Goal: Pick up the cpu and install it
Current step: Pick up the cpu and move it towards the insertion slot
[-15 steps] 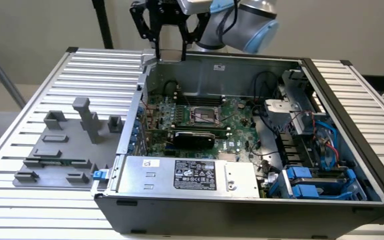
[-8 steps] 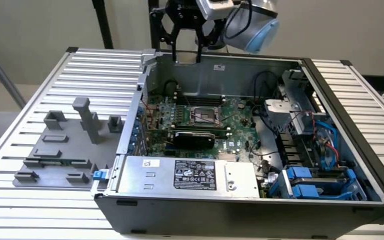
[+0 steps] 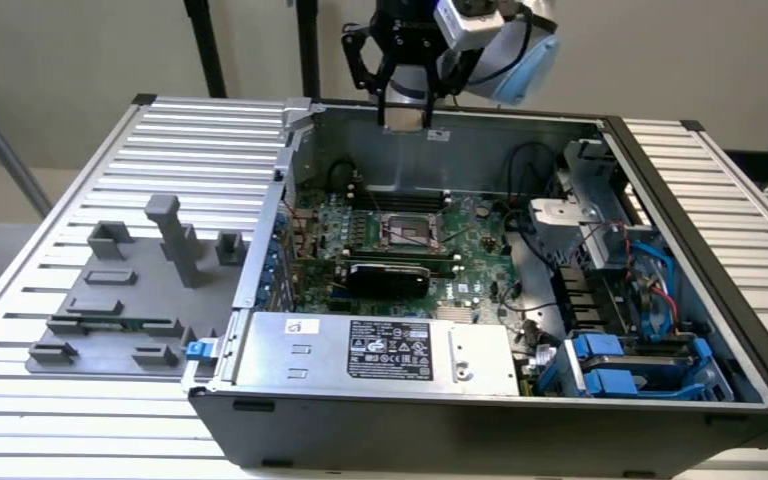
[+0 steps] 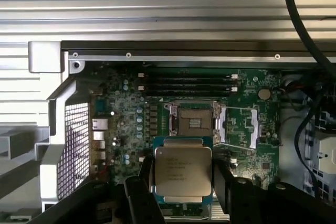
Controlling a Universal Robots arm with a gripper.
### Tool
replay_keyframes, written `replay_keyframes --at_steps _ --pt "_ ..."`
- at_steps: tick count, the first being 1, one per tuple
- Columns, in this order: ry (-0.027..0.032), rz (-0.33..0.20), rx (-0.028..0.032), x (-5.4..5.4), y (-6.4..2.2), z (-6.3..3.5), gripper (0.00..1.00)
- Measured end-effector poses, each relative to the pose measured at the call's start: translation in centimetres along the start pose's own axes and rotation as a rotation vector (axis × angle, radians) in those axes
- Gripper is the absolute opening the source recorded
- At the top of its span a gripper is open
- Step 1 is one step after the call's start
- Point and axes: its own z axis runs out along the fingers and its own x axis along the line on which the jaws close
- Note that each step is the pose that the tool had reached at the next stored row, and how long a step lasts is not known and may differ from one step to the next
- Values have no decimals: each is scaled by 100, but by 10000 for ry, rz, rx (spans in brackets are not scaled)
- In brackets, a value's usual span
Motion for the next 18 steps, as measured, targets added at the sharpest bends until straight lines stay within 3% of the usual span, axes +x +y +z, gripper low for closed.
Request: replay_keyframes --at_steps 14,18 --pt "0 0 -1 -288 67 256 55" --pt "36 1 2 -309 68 292 55"
